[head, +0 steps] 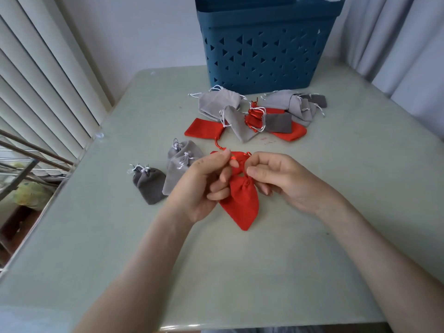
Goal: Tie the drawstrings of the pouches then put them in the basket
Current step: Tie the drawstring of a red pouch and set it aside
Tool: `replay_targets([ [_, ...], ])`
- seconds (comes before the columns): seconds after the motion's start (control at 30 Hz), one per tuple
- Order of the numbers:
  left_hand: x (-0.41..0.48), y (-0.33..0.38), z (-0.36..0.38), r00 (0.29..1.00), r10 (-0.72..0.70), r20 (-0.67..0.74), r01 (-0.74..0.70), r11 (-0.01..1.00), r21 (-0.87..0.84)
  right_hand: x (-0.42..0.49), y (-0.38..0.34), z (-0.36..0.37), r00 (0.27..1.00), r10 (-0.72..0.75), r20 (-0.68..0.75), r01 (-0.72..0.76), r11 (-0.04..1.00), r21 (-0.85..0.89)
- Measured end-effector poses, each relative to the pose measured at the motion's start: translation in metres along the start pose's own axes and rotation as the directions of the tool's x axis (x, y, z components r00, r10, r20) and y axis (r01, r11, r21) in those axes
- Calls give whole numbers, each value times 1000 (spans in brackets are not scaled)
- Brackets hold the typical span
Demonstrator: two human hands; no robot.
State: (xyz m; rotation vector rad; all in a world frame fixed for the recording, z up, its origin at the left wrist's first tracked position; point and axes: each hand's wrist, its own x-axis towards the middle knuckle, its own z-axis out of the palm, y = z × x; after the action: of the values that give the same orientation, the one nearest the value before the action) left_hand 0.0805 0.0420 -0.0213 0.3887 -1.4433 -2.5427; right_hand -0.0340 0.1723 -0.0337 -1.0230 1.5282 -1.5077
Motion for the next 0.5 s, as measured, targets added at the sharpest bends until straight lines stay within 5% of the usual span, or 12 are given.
replay_targets([
  [0.2,1,3,-3,993,-68,93,76,993,-89,-4,-3,1,994,-41,102,39,999,30],
  [0.37,2,-13,3,985,173,-12,-156,913,378,-3,-3,4,986,-14,167,14,1000,1],
  [0.5,3,-22,5,920,392,-21,-323,785,529,0,1,5,996,11,89,-5,998,-67],
])
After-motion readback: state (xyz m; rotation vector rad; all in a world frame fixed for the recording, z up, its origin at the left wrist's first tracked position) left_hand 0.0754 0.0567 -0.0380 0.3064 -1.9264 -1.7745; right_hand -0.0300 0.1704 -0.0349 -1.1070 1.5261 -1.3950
